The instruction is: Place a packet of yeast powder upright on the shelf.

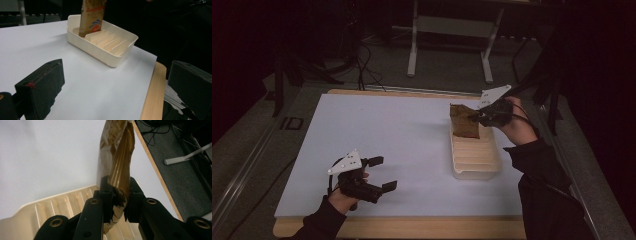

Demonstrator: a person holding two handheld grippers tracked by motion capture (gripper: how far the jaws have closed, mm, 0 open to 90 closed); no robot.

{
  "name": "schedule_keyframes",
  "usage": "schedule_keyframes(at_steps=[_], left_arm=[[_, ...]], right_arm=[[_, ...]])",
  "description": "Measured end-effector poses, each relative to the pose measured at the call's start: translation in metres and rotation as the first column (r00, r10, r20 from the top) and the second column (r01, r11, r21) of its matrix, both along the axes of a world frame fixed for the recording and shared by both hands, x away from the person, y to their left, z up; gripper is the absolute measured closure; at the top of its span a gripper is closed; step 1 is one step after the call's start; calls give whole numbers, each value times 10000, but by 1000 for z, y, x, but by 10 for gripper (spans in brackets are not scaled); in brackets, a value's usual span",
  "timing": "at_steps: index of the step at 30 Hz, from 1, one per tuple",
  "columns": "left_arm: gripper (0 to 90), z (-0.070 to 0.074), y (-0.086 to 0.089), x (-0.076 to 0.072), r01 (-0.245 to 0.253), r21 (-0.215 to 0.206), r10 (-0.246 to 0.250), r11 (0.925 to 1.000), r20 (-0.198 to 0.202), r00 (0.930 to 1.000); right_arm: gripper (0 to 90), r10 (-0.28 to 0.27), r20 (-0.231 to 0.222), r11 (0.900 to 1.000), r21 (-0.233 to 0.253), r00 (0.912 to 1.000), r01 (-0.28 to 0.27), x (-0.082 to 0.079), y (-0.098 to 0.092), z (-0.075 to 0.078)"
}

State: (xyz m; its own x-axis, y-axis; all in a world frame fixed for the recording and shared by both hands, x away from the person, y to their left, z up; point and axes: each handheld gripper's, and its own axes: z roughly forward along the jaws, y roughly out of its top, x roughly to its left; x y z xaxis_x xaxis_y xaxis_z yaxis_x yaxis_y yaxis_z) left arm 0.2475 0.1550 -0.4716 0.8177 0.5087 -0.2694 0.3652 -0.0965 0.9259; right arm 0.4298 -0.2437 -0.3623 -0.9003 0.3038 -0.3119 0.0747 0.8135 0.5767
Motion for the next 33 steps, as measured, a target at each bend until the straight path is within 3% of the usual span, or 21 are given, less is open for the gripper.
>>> schedule_keyframes(at_steps=[4,9,12,15,22,23,25,27,33], left_arm=[[15,0,0,0,6,-16,-6,10000,-5,10000],[15,-1,0,0,9,13,-9,10000,5,10000],[15,-1,-1,0,35,19,-35,10000,-8,10000],[15,-1,-1,0,34,9,-33,10000,-17,10000],[15,-3,-1,1,2,55,-2,10000,-68,10000],[15,-3,-2,1,5,92,-4,10000,-58,10000],[15,-4,-2,1,5,111,-4,9999,-62,10000],[15,-4,-2,0,-14,125,14,9999,-52,10000],[15,-4,-1,0,-56,170,56,9998,-2,10000]], right_arm=[[790,-147,-277,9999,13,9995,147,4,-3,-10],[788,-349,-712,9977,553,9968,388,8,-13,-28],[786,-587,-981,9971,424,9934,631,12,-17,-43],[781,-808,-1138,9913,945,9902,918,15,-24,-48],[684,-1195,-1006,9905,557,9877,1256,8,-21,-43],[654,-1444,-1046,9866,610,9840,1513,6,-20,-42],[572,-1886,-1160,9764,842,9752,1988,4,-19,-37],[549,-1891,-1122,9731,1114,9755,2015,1,-19,-31],[416,-2266,-898,9491,2033,9698,2406,-8,-21,-11]])
